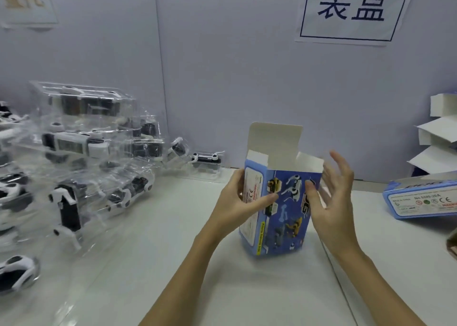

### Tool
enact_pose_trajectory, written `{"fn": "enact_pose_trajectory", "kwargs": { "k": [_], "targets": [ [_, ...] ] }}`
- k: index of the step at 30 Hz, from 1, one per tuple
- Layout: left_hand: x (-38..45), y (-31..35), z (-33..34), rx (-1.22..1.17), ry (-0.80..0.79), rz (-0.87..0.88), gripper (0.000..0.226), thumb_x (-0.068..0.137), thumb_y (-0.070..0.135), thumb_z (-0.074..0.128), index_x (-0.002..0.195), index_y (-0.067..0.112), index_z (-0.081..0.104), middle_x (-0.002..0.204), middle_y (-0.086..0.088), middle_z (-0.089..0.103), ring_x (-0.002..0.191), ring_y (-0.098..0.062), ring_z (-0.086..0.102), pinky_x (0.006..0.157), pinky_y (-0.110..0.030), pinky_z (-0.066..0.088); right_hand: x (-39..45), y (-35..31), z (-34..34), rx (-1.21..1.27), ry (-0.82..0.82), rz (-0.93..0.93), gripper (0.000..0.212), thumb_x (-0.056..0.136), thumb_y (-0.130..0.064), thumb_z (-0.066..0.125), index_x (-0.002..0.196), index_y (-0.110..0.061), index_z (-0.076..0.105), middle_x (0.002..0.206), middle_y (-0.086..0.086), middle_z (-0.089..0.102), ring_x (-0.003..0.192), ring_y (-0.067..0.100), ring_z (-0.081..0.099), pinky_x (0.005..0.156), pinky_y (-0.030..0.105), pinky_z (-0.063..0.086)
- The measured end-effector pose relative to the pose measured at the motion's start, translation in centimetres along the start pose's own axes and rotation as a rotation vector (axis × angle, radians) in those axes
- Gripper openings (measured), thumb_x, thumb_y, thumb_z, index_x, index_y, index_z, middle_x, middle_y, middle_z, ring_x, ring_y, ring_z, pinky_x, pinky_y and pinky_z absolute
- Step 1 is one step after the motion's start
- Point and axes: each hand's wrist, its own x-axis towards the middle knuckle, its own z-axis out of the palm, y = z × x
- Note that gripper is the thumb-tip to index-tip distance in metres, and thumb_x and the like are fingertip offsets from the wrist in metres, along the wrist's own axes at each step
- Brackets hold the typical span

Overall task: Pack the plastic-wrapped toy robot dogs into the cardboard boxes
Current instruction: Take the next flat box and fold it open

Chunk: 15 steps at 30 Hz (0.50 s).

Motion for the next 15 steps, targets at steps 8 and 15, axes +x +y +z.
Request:
{"fn": "enact_pose_trajectory", "kwargs": {
  "k": [8,15],
  "targets": [
    [-0.5,-1.5,0.9,0.637,0.209,0.4,0.099,0.068,0.05,0.094,0.152,0.025,0.046,0.145,0.006,0.051,0.131,-0.017,0.048,0.109,-0.042,0.038,0.1,0.2,4.3,-0.094,-0.093,-0.009,0.061,0.089,-0.045,0.07,0.143,-0.048,0.043,0.144,-0.037,0.046,0.136,-0.006,0.046,0.094,0.008,0.047],
    [-0.1,-3.5,0.5,1.093,0.184,0.208,0.095,0.078,0.033,0.076,0.16,0.044,0.03,0.156,0.006,0.041,0.141,-0.019,0.041,0.107,-0.052,0.036,0.2,0.5,5.6,-0.35,0.231,-0.095,0.069,0.093,-0.035,0.077,0.143,-0.006,0.039,0.148,0.015,0.043,0.137,0.033,0.044,0.112,0.054,0.039]
  ]
}}
